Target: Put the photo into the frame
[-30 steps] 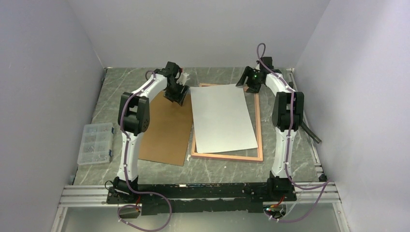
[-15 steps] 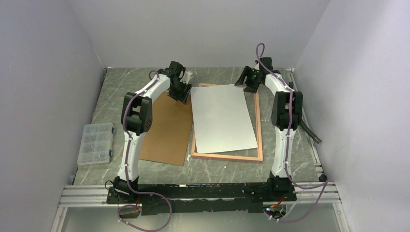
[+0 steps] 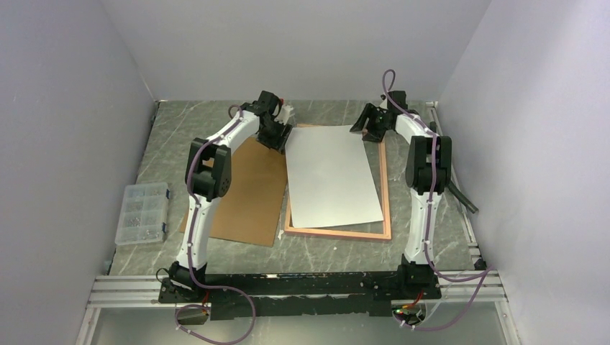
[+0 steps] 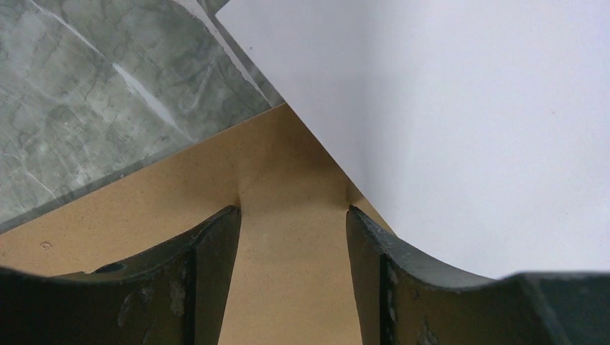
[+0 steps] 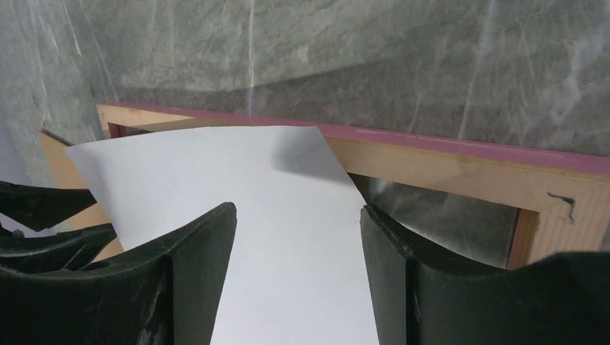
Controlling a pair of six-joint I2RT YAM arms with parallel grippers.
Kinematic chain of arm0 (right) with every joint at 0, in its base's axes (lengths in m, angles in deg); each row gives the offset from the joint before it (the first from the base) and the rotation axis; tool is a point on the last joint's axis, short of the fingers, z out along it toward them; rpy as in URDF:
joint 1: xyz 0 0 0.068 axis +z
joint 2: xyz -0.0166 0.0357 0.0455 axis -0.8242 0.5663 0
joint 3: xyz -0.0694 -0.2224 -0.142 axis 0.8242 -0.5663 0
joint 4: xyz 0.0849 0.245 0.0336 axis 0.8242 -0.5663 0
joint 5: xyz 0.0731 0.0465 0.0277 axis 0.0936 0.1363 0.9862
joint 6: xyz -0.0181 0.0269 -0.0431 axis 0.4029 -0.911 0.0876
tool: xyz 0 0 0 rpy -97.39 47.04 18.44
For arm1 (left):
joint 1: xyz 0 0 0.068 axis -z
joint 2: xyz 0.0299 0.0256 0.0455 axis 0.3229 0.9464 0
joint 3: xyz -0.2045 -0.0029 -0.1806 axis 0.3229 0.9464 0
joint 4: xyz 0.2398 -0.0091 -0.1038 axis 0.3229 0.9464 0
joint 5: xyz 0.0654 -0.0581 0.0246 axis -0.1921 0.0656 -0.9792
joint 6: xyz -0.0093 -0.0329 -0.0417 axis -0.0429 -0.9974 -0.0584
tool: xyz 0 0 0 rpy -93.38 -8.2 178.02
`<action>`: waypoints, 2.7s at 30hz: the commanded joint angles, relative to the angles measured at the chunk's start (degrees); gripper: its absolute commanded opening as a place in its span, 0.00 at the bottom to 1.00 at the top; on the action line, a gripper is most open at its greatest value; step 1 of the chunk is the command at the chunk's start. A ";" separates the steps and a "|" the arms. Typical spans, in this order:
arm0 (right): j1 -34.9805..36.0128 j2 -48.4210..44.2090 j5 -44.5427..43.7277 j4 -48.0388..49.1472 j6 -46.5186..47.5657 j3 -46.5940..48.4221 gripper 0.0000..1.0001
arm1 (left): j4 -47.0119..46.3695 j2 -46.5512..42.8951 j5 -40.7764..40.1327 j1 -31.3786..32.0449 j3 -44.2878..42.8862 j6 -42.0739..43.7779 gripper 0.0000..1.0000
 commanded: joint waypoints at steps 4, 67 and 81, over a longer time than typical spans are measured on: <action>-1.44 -4.86 1.23 2.58 0.11 -2.06 0.68 | -0.76 2.27 0.48 0.43 -0.53 -1.59 0.61; -2.88 -3.36 5.32 5.68 -0.54 -3.20 0.59 | -2.86 1.45 -0.09 0.70 2.15 -1.63 0.56; -4.42 -5.50 6.82 7.32 -0.39 -5.58 0.59 | -3.13 0.62 -0.17 0.70 3.66 -1.09 0.54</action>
